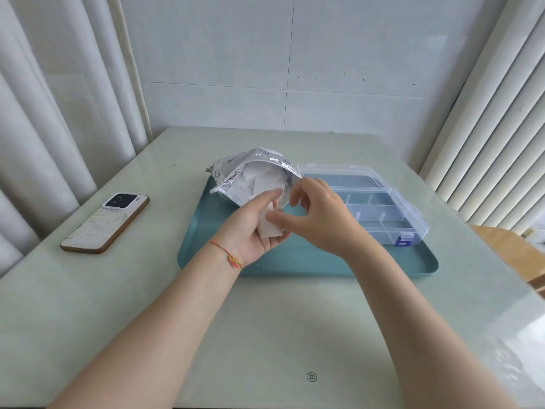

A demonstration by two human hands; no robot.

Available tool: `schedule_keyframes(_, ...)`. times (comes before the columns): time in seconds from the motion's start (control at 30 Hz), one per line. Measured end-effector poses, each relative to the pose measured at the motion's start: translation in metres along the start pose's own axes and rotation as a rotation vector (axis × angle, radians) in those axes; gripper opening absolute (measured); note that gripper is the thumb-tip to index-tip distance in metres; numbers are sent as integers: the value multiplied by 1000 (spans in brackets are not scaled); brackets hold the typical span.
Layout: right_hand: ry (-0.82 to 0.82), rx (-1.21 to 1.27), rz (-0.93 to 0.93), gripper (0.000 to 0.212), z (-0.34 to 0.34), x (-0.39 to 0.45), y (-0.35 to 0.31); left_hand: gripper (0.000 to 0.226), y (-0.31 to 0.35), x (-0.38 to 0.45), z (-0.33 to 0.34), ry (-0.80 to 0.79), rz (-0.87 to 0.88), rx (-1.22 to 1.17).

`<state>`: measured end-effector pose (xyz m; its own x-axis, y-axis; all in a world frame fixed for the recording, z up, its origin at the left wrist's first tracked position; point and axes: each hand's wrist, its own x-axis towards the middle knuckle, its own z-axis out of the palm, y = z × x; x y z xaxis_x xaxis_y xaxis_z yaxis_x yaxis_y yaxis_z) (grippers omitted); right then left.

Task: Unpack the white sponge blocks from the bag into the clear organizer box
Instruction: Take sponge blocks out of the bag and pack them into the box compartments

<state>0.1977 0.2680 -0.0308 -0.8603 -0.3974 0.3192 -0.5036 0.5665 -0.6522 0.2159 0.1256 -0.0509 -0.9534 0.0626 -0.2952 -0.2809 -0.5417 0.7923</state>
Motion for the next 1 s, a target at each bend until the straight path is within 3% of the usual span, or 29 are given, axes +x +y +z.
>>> schedule_keyframes(0.07, -112, -18, -69, 68, -4, -1, 5, 6, 0, -3, 2, -35, -21, 35)
schedule_keyframes(0.17, -259, -224, -118, 110, 0, -2, 6, 17, -1, -10, 8, -191, -18, 109)
schedule_keyframes(0.27, -236, -282, -159, 98, 5, -2, 6, 23, -2, -13, 10, -284, -20, 193)
schedule_keyframes(0.37, -197, -249, -166, 81, 4, -1, 7, 22, -3, -10, 8, -253, -19, 206)
schedule_keyframes(0.5, -232, -205, -173, 104, 5, -2, 6, 26, -5, -10, 8, -202, 13, 226)
schedule_keyframes(0.6, -194, -223, -202, 100, 6, -1, 5, 23, -4, -11, 10, -290, 10, 177)
schedule_keyframes(1.0, -192, -126, -214, 121, 2, -3, -1, 10, -3, -7, 6, -232, -45, 157)
